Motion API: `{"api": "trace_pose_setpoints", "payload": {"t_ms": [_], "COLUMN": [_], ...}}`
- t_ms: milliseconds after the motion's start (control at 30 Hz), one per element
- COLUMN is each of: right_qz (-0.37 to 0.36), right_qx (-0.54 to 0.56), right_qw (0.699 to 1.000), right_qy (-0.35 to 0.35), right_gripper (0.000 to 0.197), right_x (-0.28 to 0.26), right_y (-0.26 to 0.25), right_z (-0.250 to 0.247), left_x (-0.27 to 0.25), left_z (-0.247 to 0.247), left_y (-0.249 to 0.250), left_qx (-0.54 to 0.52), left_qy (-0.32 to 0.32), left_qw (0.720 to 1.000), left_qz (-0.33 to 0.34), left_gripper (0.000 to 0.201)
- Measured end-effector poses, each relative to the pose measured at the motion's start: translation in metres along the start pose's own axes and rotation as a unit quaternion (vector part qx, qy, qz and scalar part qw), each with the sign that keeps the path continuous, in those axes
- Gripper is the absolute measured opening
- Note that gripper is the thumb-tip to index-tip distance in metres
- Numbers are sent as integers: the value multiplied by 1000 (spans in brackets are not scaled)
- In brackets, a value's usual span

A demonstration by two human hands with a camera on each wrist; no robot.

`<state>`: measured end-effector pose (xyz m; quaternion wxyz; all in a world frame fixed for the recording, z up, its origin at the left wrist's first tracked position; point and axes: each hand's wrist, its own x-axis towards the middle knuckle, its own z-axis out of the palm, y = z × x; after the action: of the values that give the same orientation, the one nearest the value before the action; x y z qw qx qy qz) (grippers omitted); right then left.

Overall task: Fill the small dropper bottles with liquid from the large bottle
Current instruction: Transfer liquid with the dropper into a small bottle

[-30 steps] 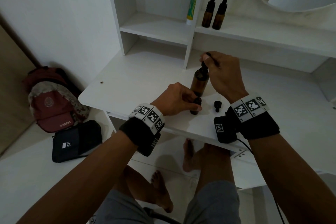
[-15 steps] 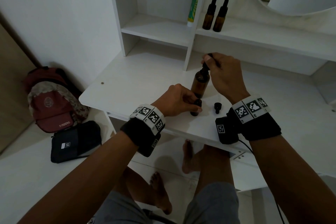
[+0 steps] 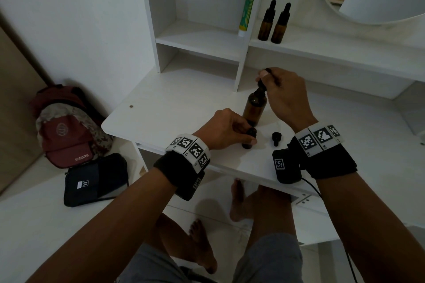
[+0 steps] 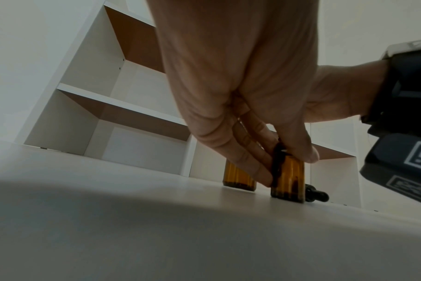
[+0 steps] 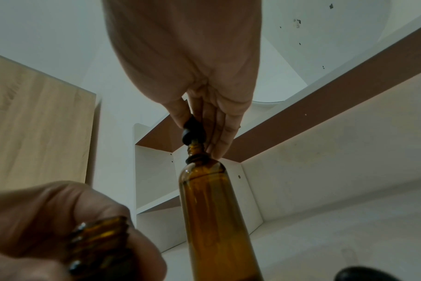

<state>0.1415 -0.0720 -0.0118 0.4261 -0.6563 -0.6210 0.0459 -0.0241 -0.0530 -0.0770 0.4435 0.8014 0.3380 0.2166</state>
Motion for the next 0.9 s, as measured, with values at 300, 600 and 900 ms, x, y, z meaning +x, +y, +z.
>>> {"api": "trace_pose_setpoints", "payload": {"t_ms": [300, 600, 900], "right_qz": [5, 10, 19], "right_qx": [-5, 6, 4], "right_qw": [1000, 1000, 1000], "right_qy": [-10, -19, -17], "right_gripper": [32, 30, 30], "right_x": [0, -2, 0], "right_y": [1, -1, 1], "right_z": [3, 2, 3], "left_x": [1, 0, 1], "left_z": [0, 0, -1], "left_y": [-2, -1, -1], "left_qx": [-2, -5, -2], "left_qy": [-5, -4, -11], "left_qw": [1000, 1000, 1000], "left_qz": [-4, -2, -6], "left_gripper": [30, 30, 31]}}
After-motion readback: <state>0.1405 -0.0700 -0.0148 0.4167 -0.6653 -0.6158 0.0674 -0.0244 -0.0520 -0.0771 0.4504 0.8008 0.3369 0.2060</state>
